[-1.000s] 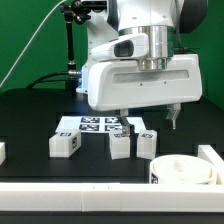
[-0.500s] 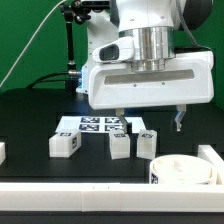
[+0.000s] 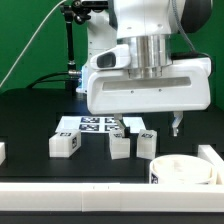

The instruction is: Assemble stool

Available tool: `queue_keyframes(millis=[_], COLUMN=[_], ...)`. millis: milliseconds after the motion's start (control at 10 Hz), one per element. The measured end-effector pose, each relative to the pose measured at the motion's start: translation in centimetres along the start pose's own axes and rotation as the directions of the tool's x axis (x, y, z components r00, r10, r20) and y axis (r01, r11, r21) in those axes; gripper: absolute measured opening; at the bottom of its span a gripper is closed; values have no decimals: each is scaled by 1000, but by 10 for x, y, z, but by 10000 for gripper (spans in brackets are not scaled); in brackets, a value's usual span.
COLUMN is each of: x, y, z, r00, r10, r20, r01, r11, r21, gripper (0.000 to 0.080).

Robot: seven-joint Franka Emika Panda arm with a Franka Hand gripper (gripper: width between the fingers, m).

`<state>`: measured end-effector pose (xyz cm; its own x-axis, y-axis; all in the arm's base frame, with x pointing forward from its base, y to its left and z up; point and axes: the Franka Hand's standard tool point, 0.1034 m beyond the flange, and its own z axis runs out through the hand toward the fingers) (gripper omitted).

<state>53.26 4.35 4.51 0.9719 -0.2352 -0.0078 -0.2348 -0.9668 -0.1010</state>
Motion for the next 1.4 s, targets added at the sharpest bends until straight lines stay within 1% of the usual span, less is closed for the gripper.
queue_keyframes(millis=[100, 200, 300, 400, 500, 600, 700, 800, 900, 1000, 1100, 1200, 1300, 1400], x=[2, 6, -2, -1, 1, -2, -3, 3, 1, 4, 3, -3, 1, -6], y=[1, 3, 4, 5, 4, 2, 0, -4, -5, -5, -1, 1, 0, 0], z=[2, 5, 6, 4, 5, 4, 2, 1, -2, -2, -2, -2, 4, 9], r00=[997, 995, 983, 966, 951, 924, 885, 866, 827, 804, 782, 741, 751, 742], r10=[1, -1, 2, 4, 6, 26, 25, 21, 17, -12, -51, -40, -38, -21], r20=[77, 95, 182, 257, 309, 382, 465, 500, 562, 595, 621, 670, 659, 670], r01=[-1, 2, 0, -1, -3, -20, -15, -11, -4, 18, 43, 34, 36, 27], r11=[1000, 1000, 1000, 1000, 1000, 1000, 1000, 1000, 1000, 1000, 999, 999, 999, 1000], r21=[-6, -5, -10, -12, -12, -22, -25, -23, -25, -4, 28, 21, 17, 2], gripper=[649, 649, 649, 649, 649, 649, 649, 649, 649, 649, 649, 649, 649, 649])
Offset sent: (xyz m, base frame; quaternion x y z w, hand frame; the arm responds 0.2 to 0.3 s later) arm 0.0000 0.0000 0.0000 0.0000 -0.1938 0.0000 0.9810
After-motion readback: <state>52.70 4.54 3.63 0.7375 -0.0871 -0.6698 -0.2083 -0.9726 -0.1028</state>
